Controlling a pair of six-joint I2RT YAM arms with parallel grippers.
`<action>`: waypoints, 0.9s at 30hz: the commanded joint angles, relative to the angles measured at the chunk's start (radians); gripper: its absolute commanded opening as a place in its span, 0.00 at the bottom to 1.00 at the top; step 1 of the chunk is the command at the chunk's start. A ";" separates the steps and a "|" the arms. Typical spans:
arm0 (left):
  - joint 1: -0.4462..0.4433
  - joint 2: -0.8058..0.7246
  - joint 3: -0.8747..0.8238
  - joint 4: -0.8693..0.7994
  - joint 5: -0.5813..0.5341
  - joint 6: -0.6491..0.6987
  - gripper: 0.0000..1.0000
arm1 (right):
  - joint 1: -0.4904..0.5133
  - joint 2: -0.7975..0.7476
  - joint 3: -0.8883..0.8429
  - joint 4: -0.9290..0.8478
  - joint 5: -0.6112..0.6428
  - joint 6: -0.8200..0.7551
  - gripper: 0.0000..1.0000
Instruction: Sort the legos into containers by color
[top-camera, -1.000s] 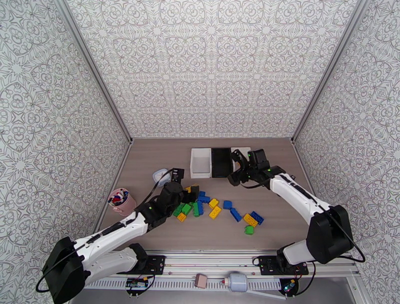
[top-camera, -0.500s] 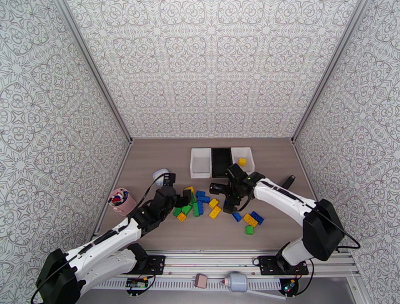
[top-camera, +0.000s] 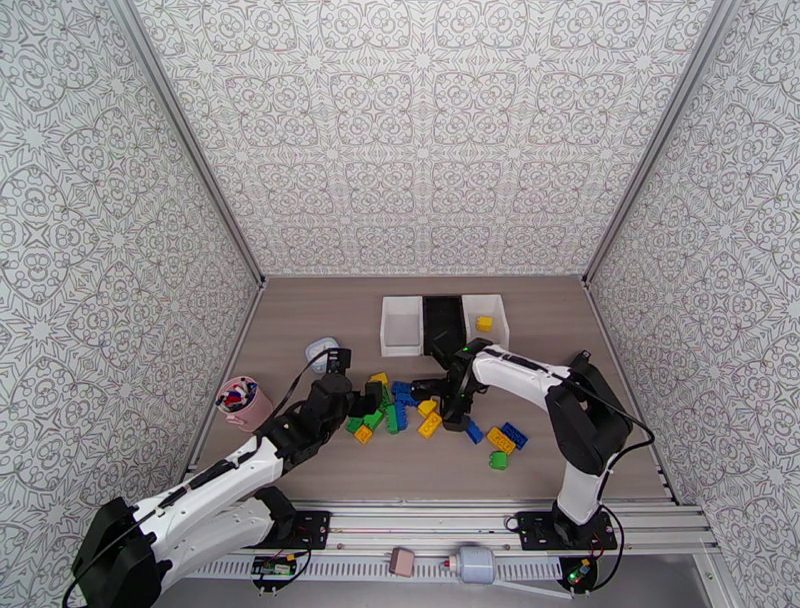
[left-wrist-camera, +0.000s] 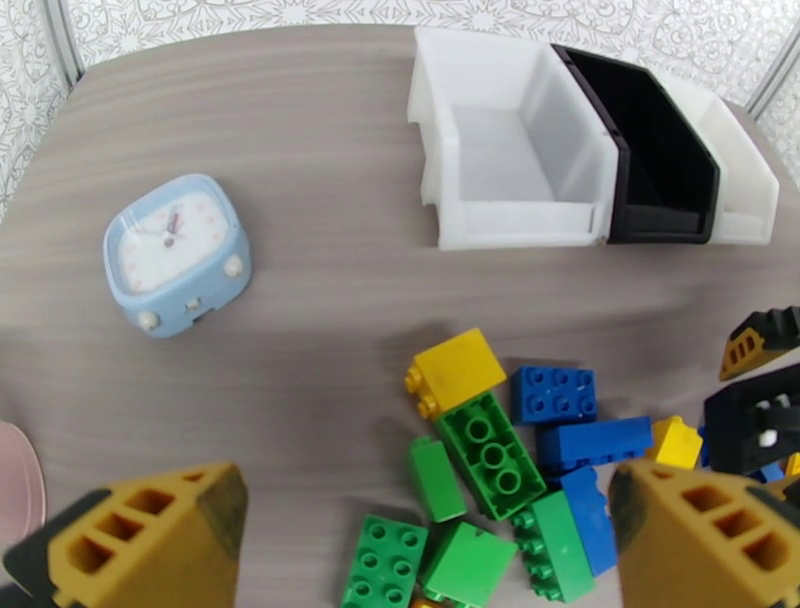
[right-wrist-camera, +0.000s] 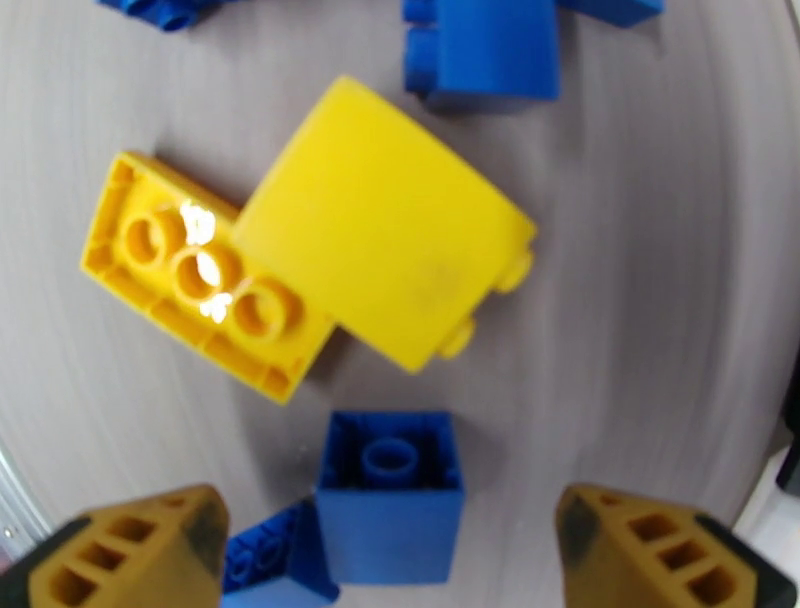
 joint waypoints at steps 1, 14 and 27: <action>0.011 0.001 -0.009 0.007 0.019 0.008 0.99 | 0.006 0.033 0.030 -0.002 -0.002 -0.004 0.85; 0.007 0.022 0.007 0.033 0.040 0.028 0.99 | 0.005 0.026 0.010 0.053 -0.015 0.021 0.43; 0.003 0.045 0.018 0.065 0.071 0.072 1.00 | -0.020 -0.140 -0.052 0.160 -0.098 0.102 0.30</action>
